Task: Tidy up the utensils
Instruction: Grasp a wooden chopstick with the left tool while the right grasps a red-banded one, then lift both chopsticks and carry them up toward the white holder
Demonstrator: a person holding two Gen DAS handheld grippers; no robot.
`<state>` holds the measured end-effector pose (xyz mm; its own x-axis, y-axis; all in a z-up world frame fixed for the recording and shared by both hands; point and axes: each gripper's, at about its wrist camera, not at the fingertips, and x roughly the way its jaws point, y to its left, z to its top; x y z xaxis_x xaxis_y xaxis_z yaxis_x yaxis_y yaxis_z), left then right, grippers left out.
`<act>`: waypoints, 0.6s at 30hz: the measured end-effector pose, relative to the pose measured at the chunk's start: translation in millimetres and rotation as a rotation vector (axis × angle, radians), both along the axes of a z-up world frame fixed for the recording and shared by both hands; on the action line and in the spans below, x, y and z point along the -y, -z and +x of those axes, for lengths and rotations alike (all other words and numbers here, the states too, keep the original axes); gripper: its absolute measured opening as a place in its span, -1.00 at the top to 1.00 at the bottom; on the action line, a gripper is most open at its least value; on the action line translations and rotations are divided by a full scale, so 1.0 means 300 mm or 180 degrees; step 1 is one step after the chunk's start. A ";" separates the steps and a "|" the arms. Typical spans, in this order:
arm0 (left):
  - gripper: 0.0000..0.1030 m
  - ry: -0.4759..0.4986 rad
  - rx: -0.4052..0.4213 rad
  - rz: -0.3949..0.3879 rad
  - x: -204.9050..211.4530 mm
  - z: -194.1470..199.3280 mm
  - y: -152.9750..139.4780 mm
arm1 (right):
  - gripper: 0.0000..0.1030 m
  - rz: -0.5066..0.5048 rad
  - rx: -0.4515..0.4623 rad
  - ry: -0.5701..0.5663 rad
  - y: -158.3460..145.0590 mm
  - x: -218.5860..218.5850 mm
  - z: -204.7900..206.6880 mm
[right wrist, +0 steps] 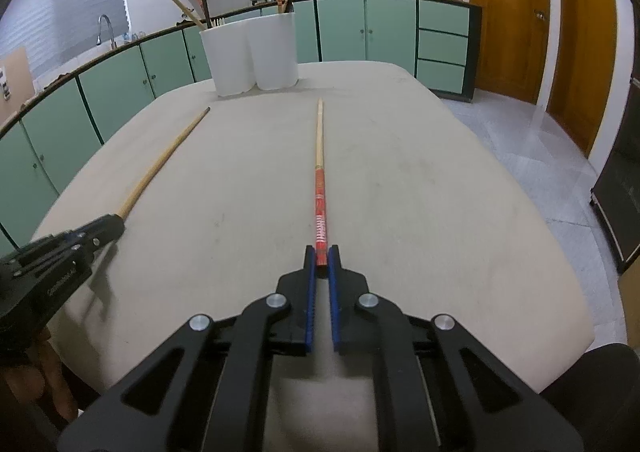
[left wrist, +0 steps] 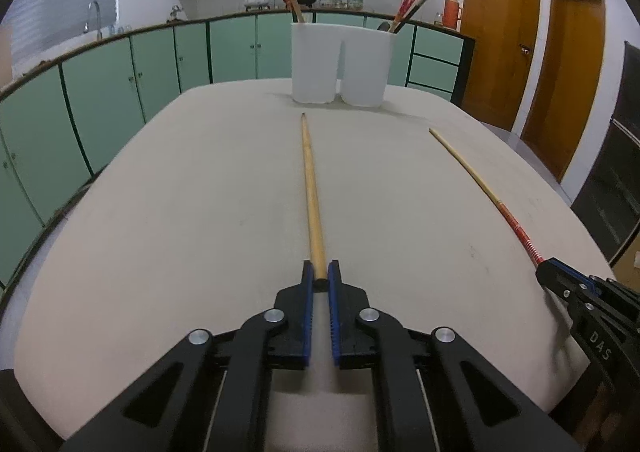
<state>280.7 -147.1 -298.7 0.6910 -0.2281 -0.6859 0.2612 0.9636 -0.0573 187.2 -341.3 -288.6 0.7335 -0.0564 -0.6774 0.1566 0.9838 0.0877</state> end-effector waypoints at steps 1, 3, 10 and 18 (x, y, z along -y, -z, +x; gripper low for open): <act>0.86 -0.0003 -0.0030 -0.0015 -0.004 0.000 -0.008 | 0.90 0.0003 0.0002 0.0002 -0.011 0.001 -0.003; 0.86 -0.0026 -0.0088 -0.0088 -0.018 -0.006 -0.047 | 0.90 -0.0038 0.0019 -0.0024 -0.053 -0.001 -0.012; 0.86 0.0000 0.0068 -0.0156 -0.049 -0.049 -0.241 | 0.90 -0.0128 0.0075 -0.0180 -0.258 0.019 -0.040; 0.86 0.0106 0.0317 -0.0133 -0.056 -0.023 -0.440 | 0.90 -0.0239 0.0086 -0.0411 -0.477 0.042 0.025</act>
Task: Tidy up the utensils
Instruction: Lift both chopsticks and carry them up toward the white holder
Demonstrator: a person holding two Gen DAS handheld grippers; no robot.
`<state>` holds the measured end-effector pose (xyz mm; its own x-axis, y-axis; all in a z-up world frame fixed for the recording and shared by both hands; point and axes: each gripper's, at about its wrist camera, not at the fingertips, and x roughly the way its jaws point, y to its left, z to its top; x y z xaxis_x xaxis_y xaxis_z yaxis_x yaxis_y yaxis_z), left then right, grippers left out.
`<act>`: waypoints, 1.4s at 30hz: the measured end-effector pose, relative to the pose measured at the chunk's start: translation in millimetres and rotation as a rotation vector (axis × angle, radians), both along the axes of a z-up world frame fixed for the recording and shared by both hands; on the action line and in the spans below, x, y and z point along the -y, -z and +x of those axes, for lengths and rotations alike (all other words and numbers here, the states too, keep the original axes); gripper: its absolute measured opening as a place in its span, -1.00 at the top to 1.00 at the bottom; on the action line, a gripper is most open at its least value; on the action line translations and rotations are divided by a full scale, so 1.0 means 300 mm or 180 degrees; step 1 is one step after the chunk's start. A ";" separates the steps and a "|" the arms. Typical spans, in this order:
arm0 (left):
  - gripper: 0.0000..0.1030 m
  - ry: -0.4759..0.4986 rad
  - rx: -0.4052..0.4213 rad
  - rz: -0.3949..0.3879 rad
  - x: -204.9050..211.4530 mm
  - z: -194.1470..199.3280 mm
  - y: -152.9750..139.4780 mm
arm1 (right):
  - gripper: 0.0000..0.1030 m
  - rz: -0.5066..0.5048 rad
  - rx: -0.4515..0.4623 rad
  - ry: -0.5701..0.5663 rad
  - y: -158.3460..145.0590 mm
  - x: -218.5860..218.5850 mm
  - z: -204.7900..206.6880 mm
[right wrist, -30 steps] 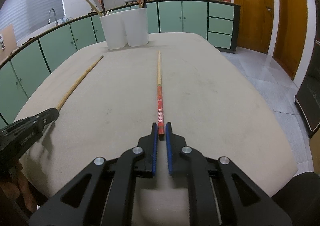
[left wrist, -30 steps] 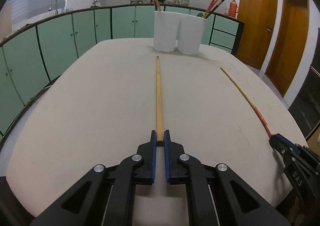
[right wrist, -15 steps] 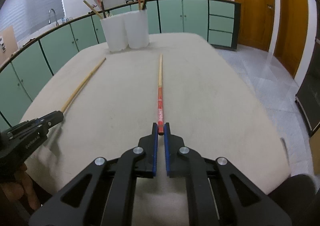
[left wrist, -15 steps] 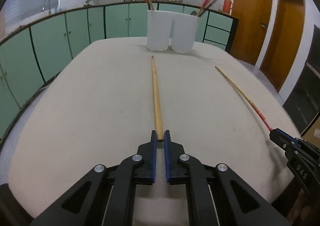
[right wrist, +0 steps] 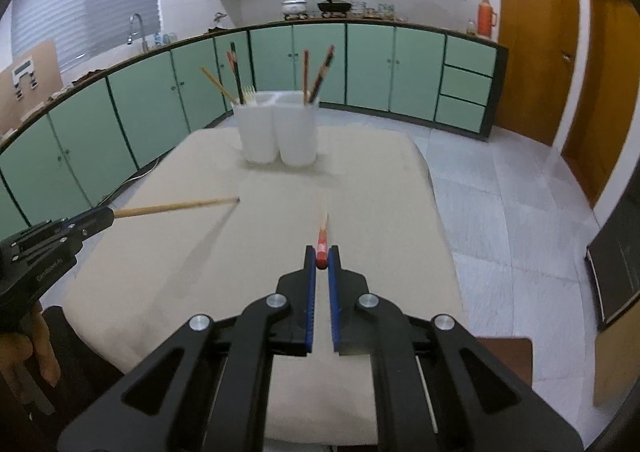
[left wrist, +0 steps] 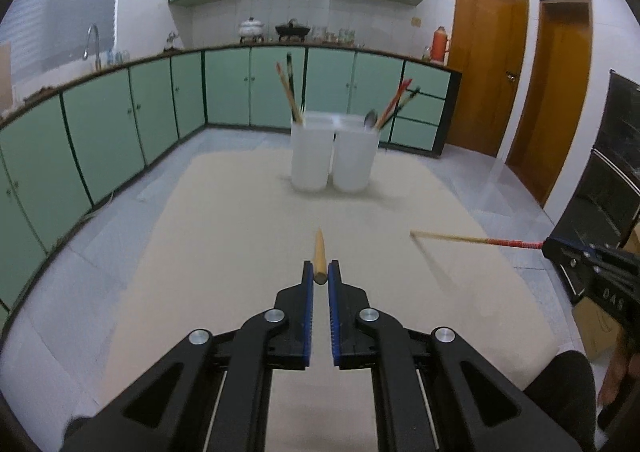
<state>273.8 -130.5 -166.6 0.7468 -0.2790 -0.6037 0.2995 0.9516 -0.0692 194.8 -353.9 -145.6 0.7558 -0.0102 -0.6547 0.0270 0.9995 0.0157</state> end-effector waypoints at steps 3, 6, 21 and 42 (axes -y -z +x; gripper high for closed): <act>0.86 0.0056 0.0045 -0.0013 0.000 0.029 -0.066 | 0.90 -0.0073 -0.0016 -0.0135 -0.086 0.001 0.049; 0.86 0.0120 0.0074 0.0019 0.005 0.057 -0.117 | 0.90 -0.0044 -0.0126 -0.0239 -0.148 0.007 0.109; 0.86 0.0321 -0.0174 0.0050 0.027 0.222 -0.241 | 0.90 -0.0182 -0.0697 -0.0616 -0.334 -0.021 0.406; 0.86 0.0461 -0.0108 0.0118 0.066 0.308 -0.393 | 0.90 -0.0124 -0.0560 -0.0731 -0.522 -0.038 0.479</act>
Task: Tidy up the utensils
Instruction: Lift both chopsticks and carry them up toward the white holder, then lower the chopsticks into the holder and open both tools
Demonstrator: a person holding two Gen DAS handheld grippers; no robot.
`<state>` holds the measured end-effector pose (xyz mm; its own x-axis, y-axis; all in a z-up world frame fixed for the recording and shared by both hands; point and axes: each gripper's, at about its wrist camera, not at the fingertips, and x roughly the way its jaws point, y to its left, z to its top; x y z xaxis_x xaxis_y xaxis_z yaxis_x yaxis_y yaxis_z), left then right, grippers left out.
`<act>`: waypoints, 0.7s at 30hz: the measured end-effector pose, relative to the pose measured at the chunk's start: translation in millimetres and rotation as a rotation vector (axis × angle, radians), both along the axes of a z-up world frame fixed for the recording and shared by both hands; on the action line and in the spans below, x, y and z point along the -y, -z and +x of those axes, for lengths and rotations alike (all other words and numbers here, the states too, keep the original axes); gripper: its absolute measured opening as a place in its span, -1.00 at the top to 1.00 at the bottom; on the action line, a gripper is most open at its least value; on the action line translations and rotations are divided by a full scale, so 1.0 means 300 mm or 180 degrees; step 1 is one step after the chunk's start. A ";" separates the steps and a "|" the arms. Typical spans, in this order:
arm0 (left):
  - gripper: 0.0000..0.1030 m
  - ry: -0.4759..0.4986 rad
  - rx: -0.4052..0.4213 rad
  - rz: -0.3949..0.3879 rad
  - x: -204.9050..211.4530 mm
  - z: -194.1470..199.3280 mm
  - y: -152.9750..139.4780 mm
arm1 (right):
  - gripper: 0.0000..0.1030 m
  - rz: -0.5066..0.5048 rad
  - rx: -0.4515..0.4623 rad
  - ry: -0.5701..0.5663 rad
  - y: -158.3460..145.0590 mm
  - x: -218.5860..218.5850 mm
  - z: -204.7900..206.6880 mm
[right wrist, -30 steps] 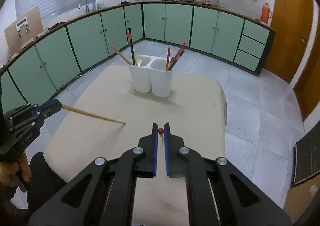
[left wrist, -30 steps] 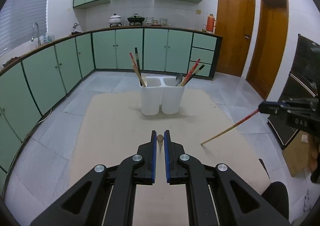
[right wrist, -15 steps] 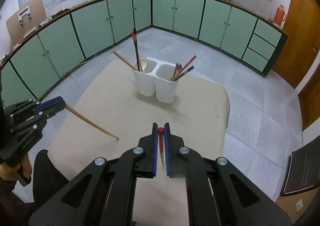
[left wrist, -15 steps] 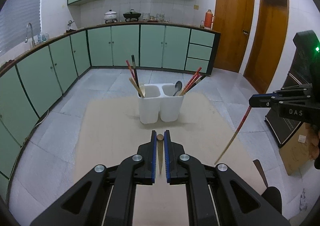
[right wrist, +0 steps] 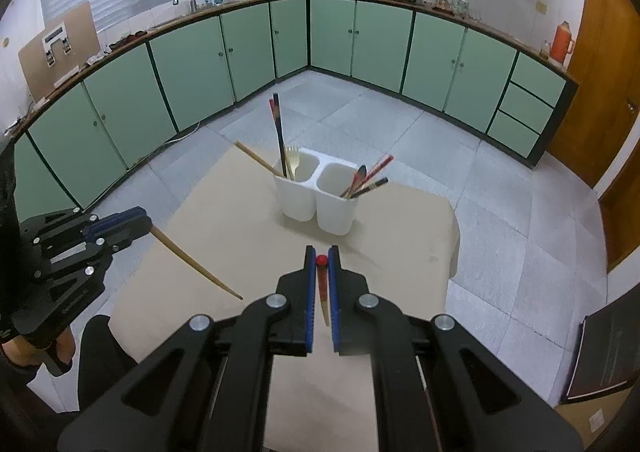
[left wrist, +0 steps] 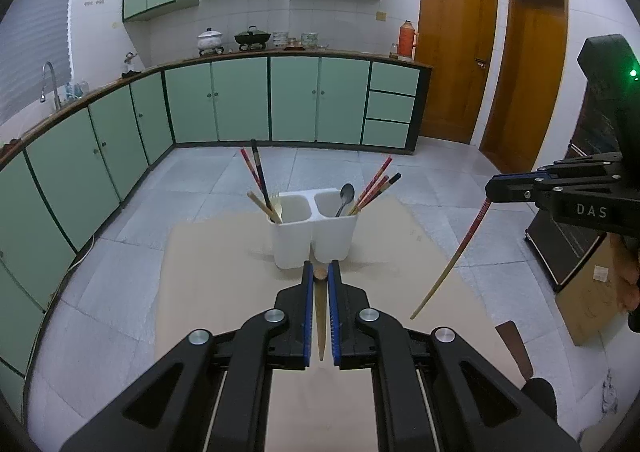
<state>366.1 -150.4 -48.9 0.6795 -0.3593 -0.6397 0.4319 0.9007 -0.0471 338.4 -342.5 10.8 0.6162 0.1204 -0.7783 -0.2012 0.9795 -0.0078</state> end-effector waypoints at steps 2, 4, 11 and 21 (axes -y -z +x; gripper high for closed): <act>0.86 0.0012 0.0010 0.0000 0.006 0.020 -0.024 | 0.90 0.0004 0.0017 -0.0013 -0.021 -0.004 0.012; 0.86 0.0018 0.0047 0.0012 0.013 0.037 -0.051 | 0.90 -0.0001 0.0047 -0.0019 -0.046 -0.006 0.027; 0.86 -0.0010 0.0149 -0.0012 0.032 0.139 -0.170 | 0.90 0.0024 0.0146 -0.0056 -0.163 -0.035 0.111; 0.87 -0.0033 0.0330 -0.0044 0.094 0.301 -0.336 | 0.90 0.0062 0.0318 -0.0048 -0.326 -0.079 0.307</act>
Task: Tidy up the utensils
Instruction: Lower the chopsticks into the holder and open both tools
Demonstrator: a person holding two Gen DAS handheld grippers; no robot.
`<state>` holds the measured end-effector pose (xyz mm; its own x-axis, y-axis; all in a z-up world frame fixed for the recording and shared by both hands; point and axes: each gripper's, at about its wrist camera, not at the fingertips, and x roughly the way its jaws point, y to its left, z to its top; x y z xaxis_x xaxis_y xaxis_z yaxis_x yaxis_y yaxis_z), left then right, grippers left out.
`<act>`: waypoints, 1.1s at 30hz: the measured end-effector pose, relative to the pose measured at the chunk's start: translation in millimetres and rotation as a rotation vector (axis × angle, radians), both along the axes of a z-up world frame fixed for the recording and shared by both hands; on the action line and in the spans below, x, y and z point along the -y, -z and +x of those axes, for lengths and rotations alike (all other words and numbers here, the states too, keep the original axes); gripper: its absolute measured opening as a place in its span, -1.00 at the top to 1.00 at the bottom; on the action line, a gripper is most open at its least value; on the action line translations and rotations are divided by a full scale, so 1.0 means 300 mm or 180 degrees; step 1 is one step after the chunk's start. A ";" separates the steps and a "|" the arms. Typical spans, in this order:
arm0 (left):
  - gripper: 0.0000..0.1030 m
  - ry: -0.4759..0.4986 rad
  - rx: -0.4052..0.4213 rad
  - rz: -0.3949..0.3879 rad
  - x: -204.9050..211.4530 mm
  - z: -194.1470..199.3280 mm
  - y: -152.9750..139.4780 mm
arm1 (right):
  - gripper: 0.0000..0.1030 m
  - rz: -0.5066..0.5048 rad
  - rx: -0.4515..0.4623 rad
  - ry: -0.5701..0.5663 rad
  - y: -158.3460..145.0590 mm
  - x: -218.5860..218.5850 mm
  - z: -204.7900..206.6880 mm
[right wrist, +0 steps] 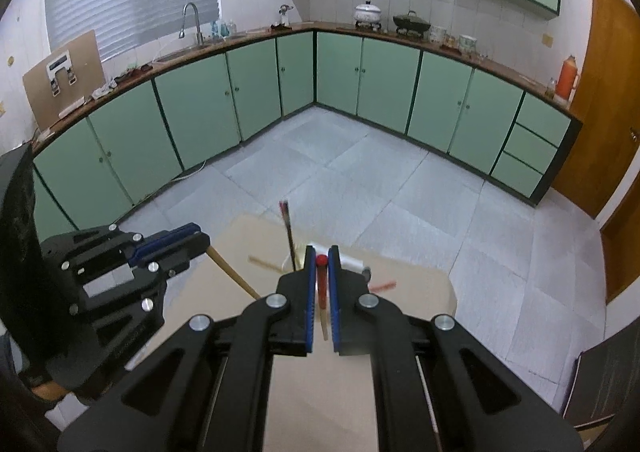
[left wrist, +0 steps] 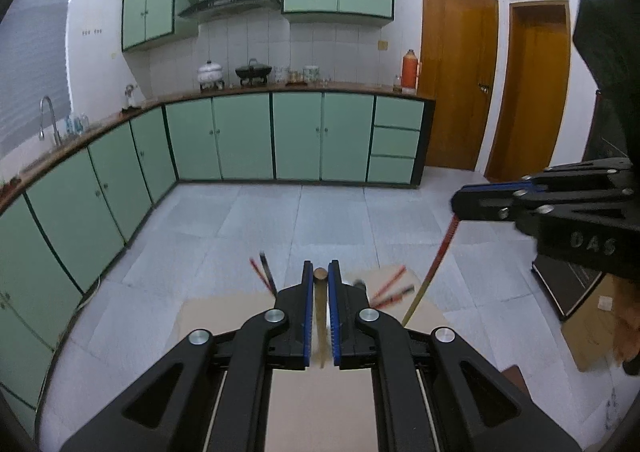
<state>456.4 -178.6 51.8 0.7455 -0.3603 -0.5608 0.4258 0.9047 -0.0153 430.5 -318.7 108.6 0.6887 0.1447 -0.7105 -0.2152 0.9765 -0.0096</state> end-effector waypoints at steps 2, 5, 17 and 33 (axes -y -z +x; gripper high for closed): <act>0.87 -0.0001 0.0059 -0.0022 0.013 0.040 -0.029 | 0.90 0.0007 0.0018 0.0029 -0.008 0.002 0.042; 0.87 -0.0035 0.0115 -0.0079 0.027 0.115 -0.051 | 0.90 0.0051 0.0009 0.0112 0.012 0.020 0.132; 0.86 -0.0166 -0.0196 -0.0085 0.042 0.390 0.215 | 0.90 0.0204 -0.0407 0.0312 0.332 0.107 0.385; -0.26 -0.0412 -0.0312 -0.0059 -0.090 0.342 0.291 | 0.03 0.0486 -0.0118 0.0423 0.336 0.225 0.233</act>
<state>558.9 -151.5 -35.6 0.7283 -0.2757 -0.6273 0.3013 0.9511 -0.0683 500.3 -386.2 7.7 0.6828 0.1623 -0.7124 -0.0816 0.9859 0.1463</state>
